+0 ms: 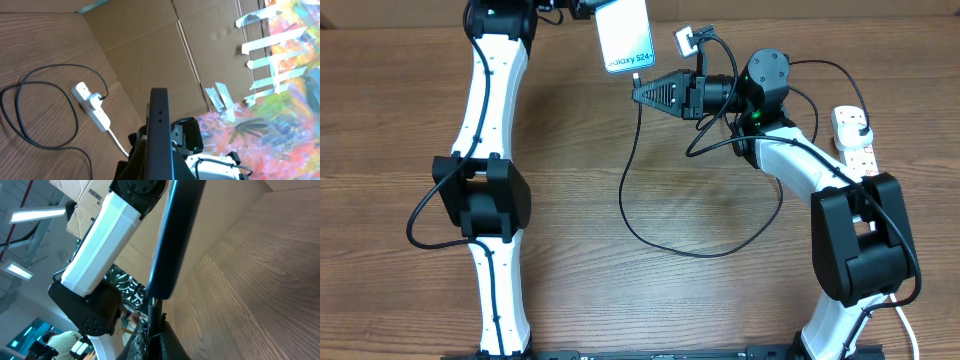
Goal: Plug charger to phone and switch on socket
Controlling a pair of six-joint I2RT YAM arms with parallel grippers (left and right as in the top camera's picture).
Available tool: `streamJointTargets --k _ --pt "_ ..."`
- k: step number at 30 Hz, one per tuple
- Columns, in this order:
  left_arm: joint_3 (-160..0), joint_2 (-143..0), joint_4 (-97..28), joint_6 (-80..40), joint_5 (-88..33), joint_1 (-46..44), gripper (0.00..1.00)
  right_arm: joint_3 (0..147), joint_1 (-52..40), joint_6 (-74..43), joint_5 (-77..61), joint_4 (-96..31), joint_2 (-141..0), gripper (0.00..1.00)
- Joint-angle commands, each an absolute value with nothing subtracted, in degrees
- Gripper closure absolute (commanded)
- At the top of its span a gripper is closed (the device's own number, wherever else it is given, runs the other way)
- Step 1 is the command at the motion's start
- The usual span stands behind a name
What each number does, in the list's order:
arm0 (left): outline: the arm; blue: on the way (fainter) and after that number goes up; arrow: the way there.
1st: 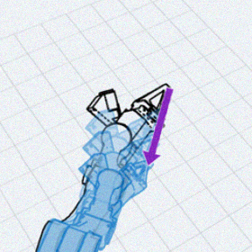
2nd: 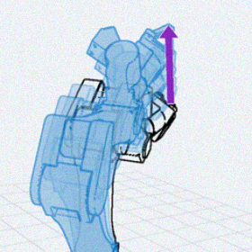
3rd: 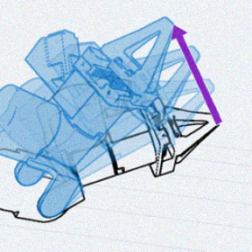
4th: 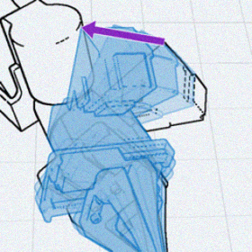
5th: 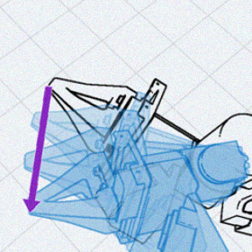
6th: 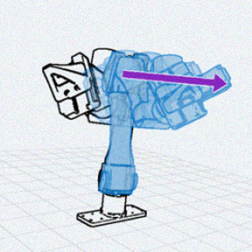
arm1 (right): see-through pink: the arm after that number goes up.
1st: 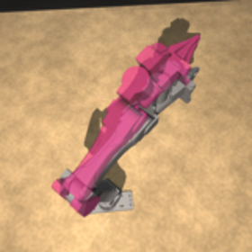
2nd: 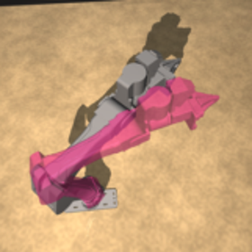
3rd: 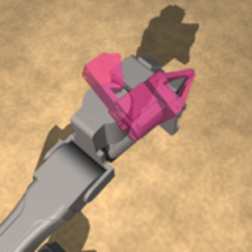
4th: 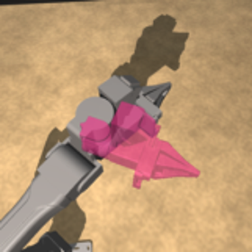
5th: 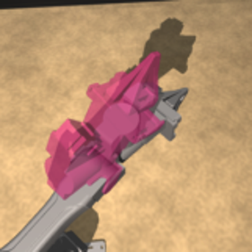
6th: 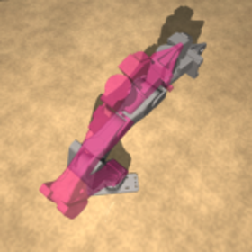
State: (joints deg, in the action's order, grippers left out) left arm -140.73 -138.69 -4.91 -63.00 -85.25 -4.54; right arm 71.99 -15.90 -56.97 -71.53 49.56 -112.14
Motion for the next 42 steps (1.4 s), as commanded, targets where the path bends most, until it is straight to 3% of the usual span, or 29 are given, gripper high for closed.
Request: streamJointTargets --k 1,42 --pt "-141.8 -138.3 -4.7 -61.3 -85.4 -5.0 0.96 73.1 -16.1 -57.0 -70.8 50.1 -112.2 0.96" --pt "-141.8 -138.3 -4.7 -59.1 -88.4 -6.4 0.96 73.1 -15.3 -58.7 -70.8 52.2 -112.2 0.96"
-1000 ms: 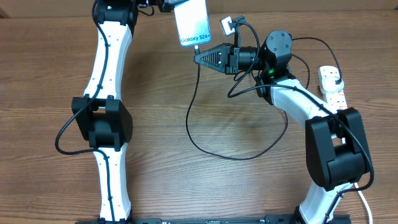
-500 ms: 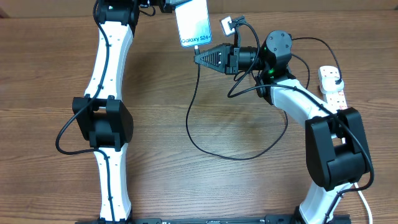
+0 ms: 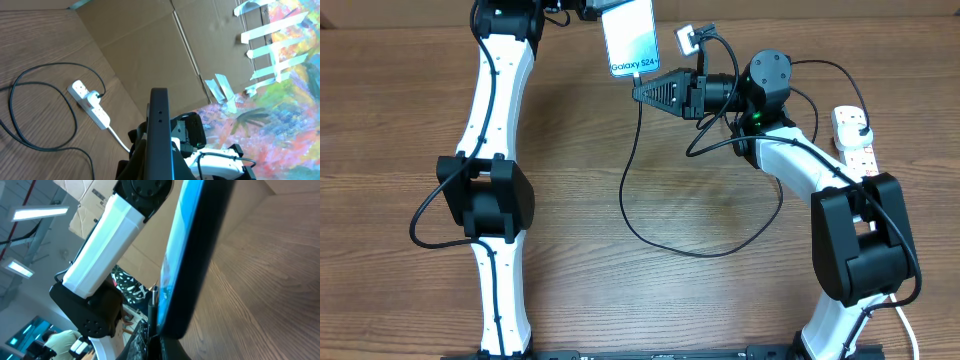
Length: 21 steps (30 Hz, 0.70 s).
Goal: Plug charger to phone and switch on socket
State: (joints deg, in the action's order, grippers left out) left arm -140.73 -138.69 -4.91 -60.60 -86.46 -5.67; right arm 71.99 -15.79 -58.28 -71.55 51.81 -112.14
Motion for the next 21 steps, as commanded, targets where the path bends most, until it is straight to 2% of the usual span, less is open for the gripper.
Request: streamJointTargets --k 1,21 --pt "-141.8 -138.3 -4.7 -59.2 -88.5 -6.4 0.96 73.1 -15.3 -58.7 -70.8 52.2 -112.2 0.96" --pt "-141.8 -138.3 -4.7 -67.1 -85.1 -5.8 0.96 73.1 -15.3 -58.7 -72.8 52.2 -112.2 0.96"
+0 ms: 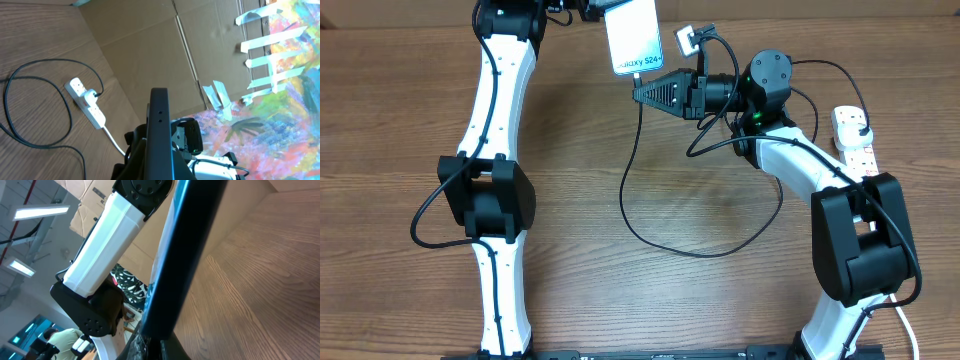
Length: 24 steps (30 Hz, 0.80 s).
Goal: Plug charger to phone and switch on socket
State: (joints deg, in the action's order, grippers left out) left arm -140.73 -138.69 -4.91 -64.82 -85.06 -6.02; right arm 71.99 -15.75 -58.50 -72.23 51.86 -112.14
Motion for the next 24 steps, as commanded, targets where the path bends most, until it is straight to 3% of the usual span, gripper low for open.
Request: streamJointTargets --k 1,24 --pt "-141.8 -138.3 -4.7 -67.5 -85.2 -5.7 0.96 73.1 -15.3 -58.7 -72.8 52.2 -112.2 0.96" --pt "-141.8 -138.3 -4.6 -64.2 -86.8 -5.5 0.96 73.1 -15.3 -58.7 -73.0 52.2 -112.2 0.96"
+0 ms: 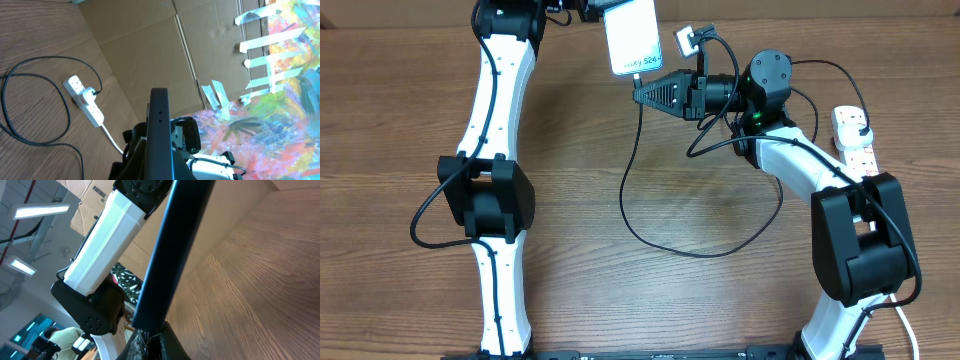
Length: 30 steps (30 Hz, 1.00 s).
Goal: Plug charger to phone and switch on socket
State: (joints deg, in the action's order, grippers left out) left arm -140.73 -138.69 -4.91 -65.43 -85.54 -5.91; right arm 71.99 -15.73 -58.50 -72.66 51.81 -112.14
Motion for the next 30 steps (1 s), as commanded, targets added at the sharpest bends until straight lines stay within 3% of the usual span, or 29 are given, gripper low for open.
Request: streamJointTargets --k 1,30 --pt "-141.8 -138.3 -4.6 -64.2 -86.8 -5.5 0.96 73.1 -15.3 -58.7 -73.2 52.2 -112.2 0.96" --pt "-141.8 -138.3 -4.6 -62.8 -89.9 -5.7 0.96 73.1 -15.2 -58.7 -72.5 52.2 -112.2 0.96"
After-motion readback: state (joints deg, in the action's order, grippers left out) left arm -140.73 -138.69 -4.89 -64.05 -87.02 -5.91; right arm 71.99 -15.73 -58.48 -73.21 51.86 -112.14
